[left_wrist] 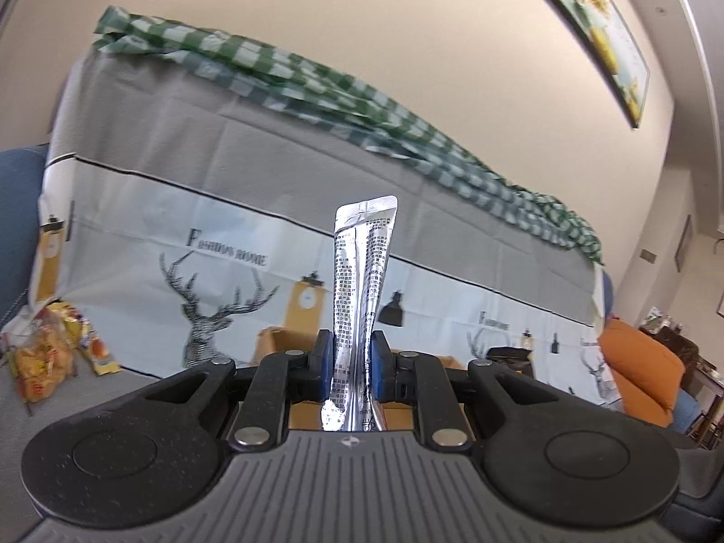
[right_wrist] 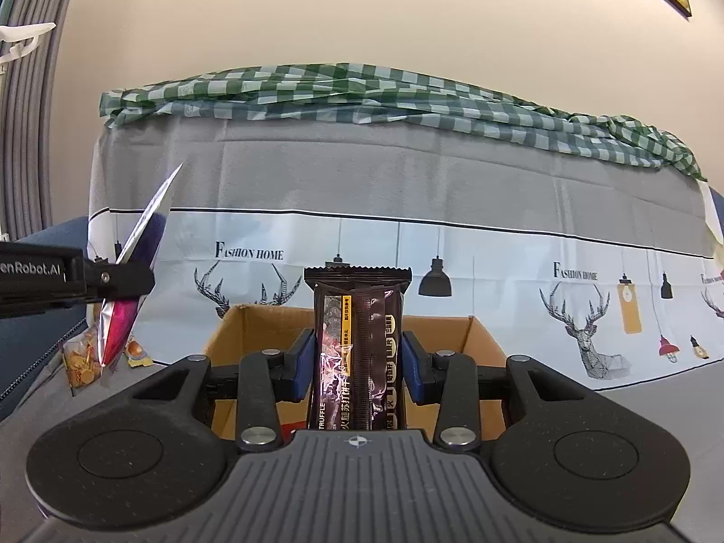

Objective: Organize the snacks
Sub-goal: 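Lower the chocolate bar and silver packet into the box and open both tools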

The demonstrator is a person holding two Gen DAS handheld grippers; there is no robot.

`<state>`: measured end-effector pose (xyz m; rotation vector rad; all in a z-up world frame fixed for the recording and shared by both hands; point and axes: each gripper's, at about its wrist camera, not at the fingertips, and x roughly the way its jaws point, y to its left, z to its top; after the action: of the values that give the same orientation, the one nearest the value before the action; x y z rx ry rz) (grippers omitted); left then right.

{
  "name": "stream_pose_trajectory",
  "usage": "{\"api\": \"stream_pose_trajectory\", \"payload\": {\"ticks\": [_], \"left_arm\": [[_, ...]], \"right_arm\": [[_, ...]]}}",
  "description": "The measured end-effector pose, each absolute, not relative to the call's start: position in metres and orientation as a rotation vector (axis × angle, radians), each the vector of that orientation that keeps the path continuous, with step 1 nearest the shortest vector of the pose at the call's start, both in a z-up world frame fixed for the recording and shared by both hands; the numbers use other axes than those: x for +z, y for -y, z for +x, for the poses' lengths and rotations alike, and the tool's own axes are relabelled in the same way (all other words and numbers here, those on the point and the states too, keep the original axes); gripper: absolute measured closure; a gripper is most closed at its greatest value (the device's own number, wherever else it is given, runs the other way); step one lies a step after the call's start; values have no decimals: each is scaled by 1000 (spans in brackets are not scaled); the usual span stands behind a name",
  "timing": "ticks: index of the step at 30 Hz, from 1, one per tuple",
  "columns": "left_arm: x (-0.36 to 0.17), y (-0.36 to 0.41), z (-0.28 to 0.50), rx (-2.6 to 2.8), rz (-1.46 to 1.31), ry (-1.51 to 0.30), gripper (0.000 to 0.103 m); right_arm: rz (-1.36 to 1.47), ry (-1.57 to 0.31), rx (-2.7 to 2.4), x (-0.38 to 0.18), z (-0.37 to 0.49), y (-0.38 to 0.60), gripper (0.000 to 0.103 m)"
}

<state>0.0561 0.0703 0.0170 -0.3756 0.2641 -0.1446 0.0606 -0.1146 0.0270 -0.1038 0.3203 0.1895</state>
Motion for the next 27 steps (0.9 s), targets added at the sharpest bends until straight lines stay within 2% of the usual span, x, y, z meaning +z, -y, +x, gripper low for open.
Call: {"api": "stream_pose_trajectory", "payload": {"ticks": [27], "left_arm": [[20, -16, 65, -275, -318, -269, 85]], "right_arm": [[-119, -312, 96, 21, 64, 141, 62]]}}
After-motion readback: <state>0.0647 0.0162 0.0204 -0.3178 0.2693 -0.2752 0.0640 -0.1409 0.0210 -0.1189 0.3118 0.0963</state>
